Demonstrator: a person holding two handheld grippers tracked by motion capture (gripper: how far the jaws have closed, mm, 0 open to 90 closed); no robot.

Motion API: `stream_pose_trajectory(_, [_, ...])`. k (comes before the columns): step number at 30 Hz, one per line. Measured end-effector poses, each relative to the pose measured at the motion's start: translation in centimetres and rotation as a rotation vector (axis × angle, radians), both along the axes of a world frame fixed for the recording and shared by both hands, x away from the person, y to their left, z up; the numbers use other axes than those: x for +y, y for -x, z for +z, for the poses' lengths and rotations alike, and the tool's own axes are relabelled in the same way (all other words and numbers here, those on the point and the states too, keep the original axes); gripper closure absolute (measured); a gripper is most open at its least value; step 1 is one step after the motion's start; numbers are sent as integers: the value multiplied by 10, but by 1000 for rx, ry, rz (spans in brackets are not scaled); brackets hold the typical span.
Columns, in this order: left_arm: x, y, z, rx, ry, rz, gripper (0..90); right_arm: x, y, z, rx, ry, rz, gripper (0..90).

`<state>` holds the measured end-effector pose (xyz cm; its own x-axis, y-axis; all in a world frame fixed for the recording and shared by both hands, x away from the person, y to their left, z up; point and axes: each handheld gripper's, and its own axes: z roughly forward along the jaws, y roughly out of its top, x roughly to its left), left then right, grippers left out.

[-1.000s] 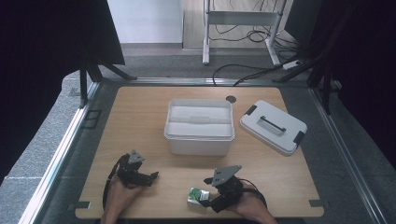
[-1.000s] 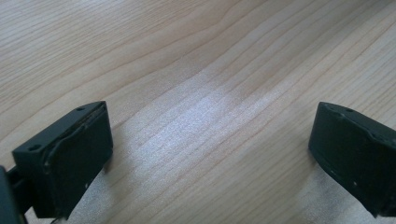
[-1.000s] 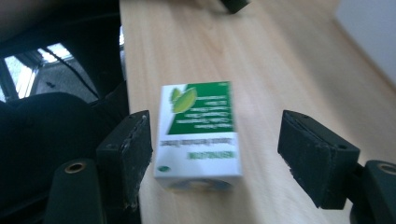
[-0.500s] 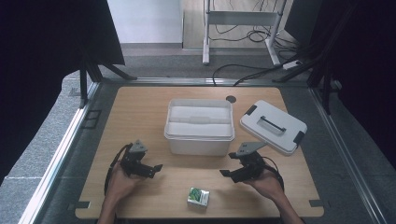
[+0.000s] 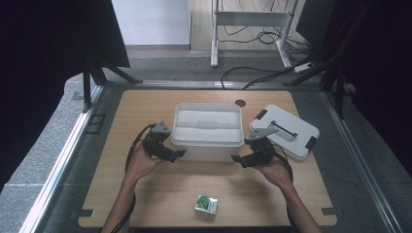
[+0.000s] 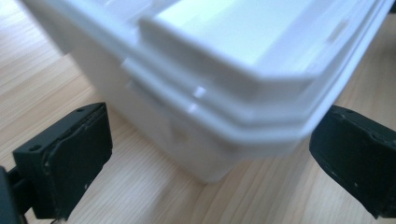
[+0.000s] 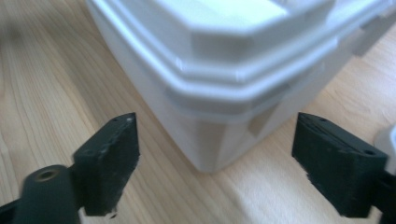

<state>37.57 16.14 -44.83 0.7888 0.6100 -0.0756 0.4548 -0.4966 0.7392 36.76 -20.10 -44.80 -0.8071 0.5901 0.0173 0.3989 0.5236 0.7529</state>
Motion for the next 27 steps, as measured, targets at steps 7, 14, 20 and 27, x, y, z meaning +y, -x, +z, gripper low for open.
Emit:
stream_pose_trajectory(7, [-14,13,3,-3,-31,-47,0,4,3,4,-12,5,0,186])
stream_pose_trajectory(14, [-19,31,4,-7,-49,-47,0,-3,17,4,-3,-18,9,190])
stream_pose_trajectory(20, [-21,54,8,-2,-89,-55,0,-6,38,4,-6,-22,33,191])
stream_pose_trajectory(27, [-17,81,9,3,-75,-67,0,-8,62,3,-2,-38,53,192])
